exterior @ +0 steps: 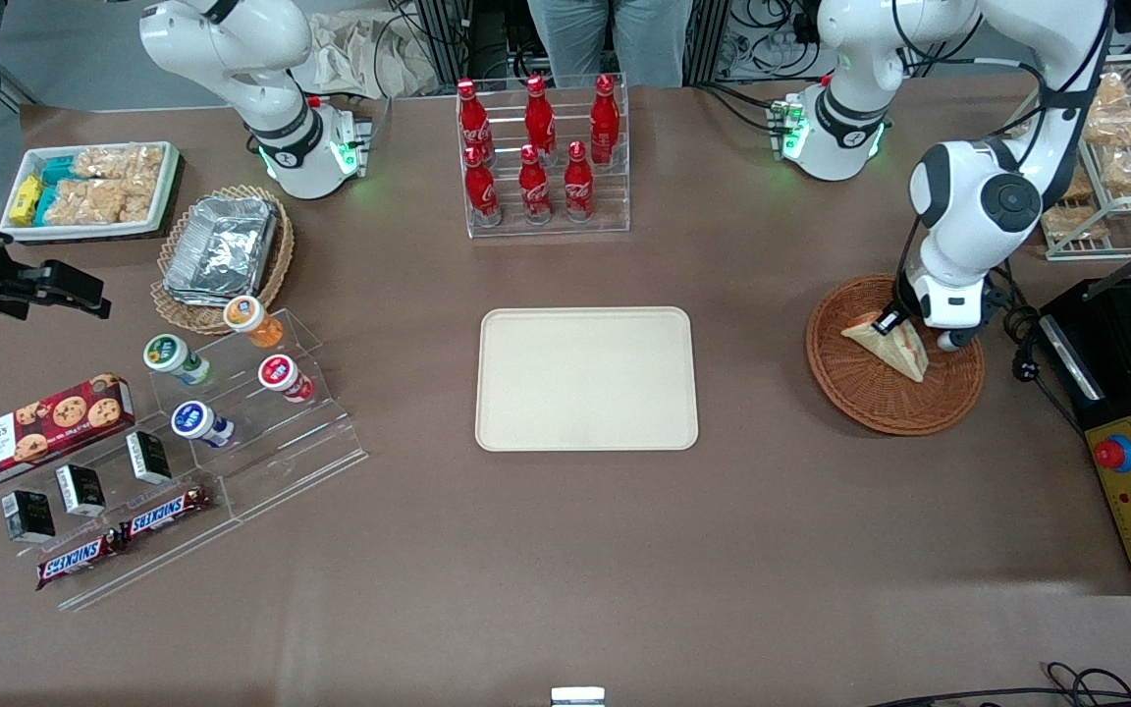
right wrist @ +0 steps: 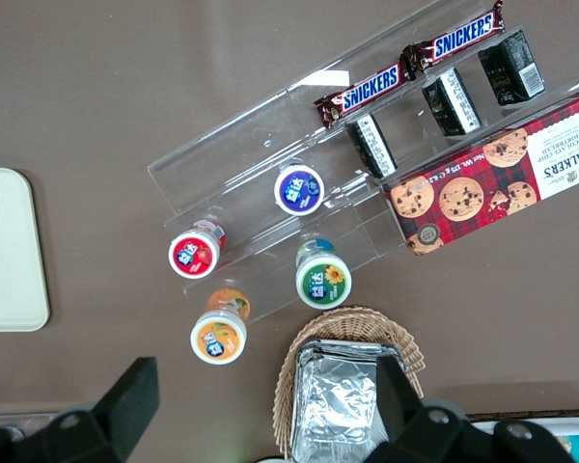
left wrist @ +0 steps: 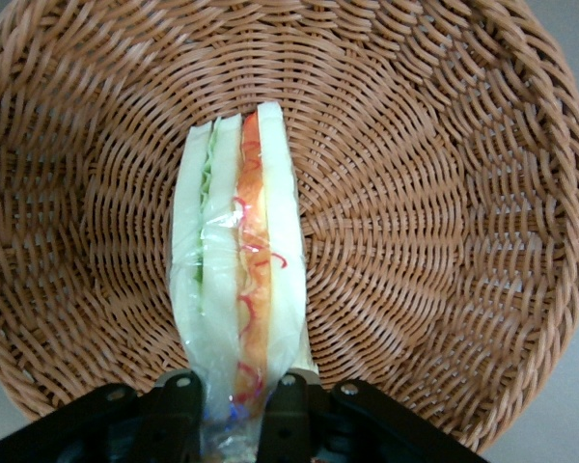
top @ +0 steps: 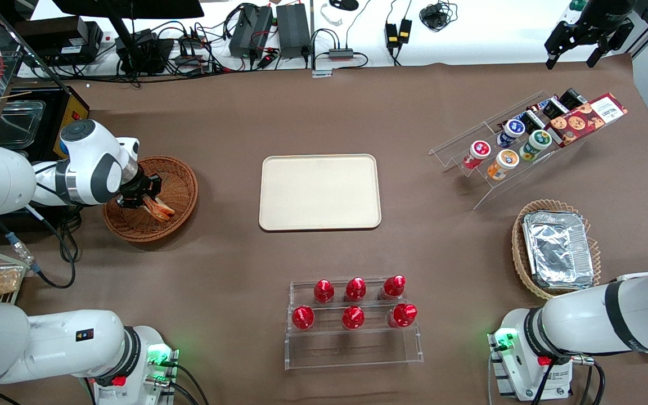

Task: Place sandwich from basket to tray
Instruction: 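Descend around the sandwich's upright edge and close the left gripper, then lift the wrapped sandwich out of the basket with the left gripper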

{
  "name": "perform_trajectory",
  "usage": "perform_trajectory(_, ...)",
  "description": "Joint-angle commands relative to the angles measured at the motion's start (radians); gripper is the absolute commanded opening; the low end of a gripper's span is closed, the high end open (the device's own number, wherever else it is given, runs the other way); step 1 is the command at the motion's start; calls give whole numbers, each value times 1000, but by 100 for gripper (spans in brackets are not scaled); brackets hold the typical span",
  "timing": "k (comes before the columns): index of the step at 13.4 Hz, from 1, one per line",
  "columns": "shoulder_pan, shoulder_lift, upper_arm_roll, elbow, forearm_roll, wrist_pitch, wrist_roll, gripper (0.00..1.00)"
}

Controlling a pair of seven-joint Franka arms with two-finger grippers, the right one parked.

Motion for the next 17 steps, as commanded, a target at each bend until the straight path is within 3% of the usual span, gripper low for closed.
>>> perform_trajectory(1,4,-6,0,-18,25,35,-12,0)
perform_trajectory(17,-26,-267,-18,74,26,-325,137,0)
